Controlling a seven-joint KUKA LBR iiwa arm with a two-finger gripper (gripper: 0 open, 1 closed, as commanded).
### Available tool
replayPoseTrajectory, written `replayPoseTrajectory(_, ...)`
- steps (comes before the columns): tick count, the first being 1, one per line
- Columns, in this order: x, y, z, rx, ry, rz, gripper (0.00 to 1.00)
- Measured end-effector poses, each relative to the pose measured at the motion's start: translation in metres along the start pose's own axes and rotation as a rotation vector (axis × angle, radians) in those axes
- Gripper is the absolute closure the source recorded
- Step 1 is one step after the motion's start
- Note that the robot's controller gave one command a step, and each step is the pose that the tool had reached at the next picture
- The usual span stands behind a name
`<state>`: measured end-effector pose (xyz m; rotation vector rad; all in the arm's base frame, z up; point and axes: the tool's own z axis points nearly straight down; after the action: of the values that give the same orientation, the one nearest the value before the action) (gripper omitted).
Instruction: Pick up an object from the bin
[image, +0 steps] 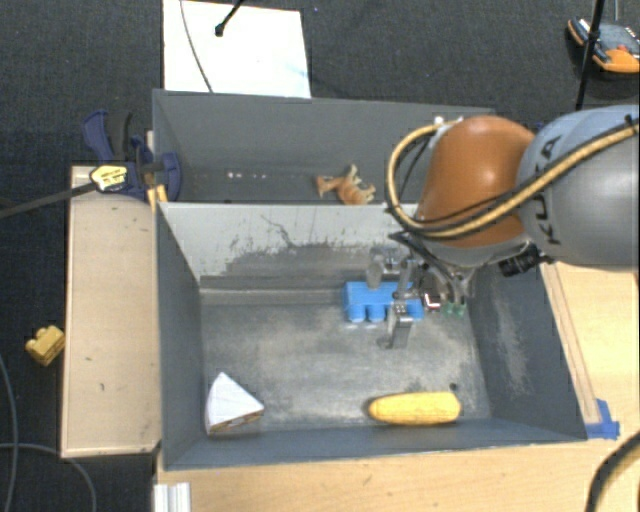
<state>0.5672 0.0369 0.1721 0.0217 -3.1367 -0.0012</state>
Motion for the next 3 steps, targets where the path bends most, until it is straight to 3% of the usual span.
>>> replayPoseTrajectory(1, -0.001, 0.0, -0.005, 0.0, -0.008, 0.001, 0.0)
replayPoseTrajectory(2, 0.055, -0.032, -0.006, 0.0, -0.008, -0.03, 0.0)
replayPoseTrajectory(3, 0.032, -0.031, -0.002, 0.001, -0.005, -0.032, 0.0)
